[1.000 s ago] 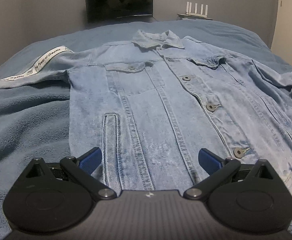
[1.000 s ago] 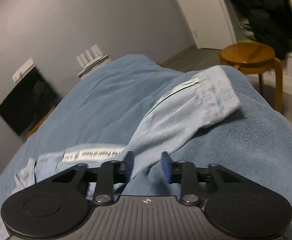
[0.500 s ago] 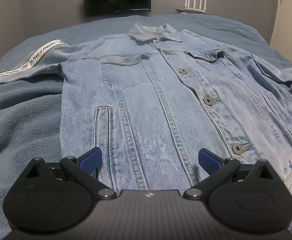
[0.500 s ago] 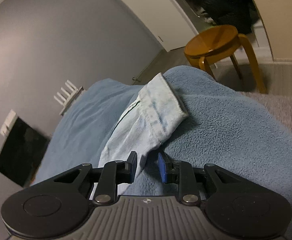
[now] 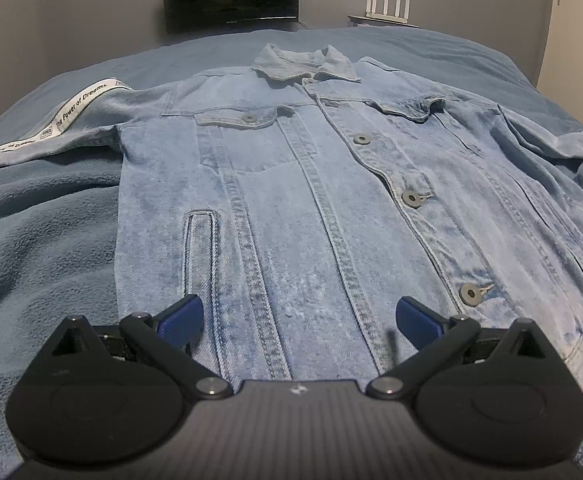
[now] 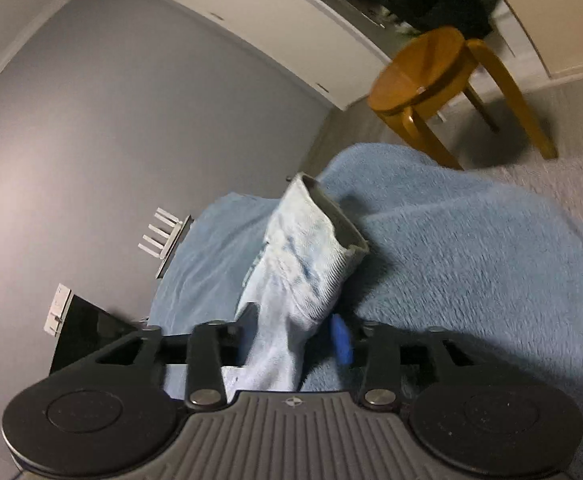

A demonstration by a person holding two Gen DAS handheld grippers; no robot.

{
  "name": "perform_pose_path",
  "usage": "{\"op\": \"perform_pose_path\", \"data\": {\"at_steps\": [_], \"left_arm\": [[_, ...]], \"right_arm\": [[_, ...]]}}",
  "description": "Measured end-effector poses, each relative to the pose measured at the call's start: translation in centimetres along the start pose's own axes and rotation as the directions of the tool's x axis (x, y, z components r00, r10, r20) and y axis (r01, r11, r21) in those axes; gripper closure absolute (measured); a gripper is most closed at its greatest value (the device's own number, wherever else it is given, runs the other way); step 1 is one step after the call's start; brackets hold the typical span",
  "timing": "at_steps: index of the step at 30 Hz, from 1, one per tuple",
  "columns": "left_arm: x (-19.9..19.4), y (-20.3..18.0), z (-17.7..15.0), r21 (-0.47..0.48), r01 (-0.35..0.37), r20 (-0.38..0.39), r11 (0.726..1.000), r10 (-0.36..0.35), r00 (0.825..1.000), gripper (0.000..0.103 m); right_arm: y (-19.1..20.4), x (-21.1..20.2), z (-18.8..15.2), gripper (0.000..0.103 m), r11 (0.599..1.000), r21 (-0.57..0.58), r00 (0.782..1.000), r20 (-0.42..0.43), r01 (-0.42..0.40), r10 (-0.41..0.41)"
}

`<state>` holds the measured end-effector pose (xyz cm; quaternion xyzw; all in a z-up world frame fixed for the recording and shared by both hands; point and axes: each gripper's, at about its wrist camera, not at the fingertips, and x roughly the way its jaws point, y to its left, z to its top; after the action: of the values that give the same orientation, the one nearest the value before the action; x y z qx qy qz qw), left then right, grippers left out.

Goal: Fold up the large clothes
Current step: 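Grasp the cuff of the sleeve with the right gripper, then carry the sleeve across the jacket front with the right gripper and release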

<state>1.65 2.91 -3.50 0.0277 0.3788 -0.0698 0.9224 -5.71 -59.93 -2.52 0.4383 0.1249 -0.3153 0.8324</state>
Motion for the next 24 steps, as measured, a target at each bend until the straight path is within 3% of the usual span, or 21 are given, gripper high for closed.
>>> {"op": "perform_pose_path", "data": {"at_steps": [3, 5, 6, 9, 14, 19, 24], "left_arm": [[0.1, 0.0, 0.0, -0.001, 0.000, -0.005, 1.000, 0.000, 1.000, 0.000], [0.1, 0.0, 0.0, -0.002, 0.001, -0.002, 1.000, -0.001, 1.000, 0.000], [0.0, 0.0, 0.0, -0.001, 0.001, -0.001, 1.000, -0.001, 1.000, 0.000], [-0.1, 0.1, 0.0, -0.005, -0.001, 0.002, 1.000, 0.001, 1.000, 0.000], [0.0, 0.2, 0.0, -0.022, 0.010, -0.003, 1.000, -0.010, 1.000, 0.000], [-0.3, 0.2, 0.1, -0.030, 0.029, 0.006, 0.999, -0.028, 1.000, 0.000], [-0.6, 0.2, 0.2, -0.033, 0.048, 0.022, 0.998, -0.047, 0.999, 0.000]], "right_arm": [[1.0, 0.6, 0.2, 0.054, 0.999, -0.021, 0.999, 0.008, 0.043, -0.043], [3.2, 0.3, -0.2, 0.084, 0.989, -0.121, 0.996, 0.032, 0.084, -0.081], [4.7, 0.4, -0.4, 0.088, 0.976, -0.192, 0.994, 0.050, 0.103, -0.095], [9.5, -0.1, -1.0, 0.089, 0.929, -0.352, 0.990, 0.116, 0.117, -0.081], [18.1, -0.7, -1.5, 0.089, 0.870, -0.487, 0.983, 0.182, 0.075, 0.018], [28.2, -0.6, -4.6, 0.089, 0.757, -0.653, 0.975, 0.166, -0.001, 0.145], [36.4, -0.1, -12.8, 0.089, 0.579, -0.810, 0.969, 0.063, -0.090, 0.238]]}}
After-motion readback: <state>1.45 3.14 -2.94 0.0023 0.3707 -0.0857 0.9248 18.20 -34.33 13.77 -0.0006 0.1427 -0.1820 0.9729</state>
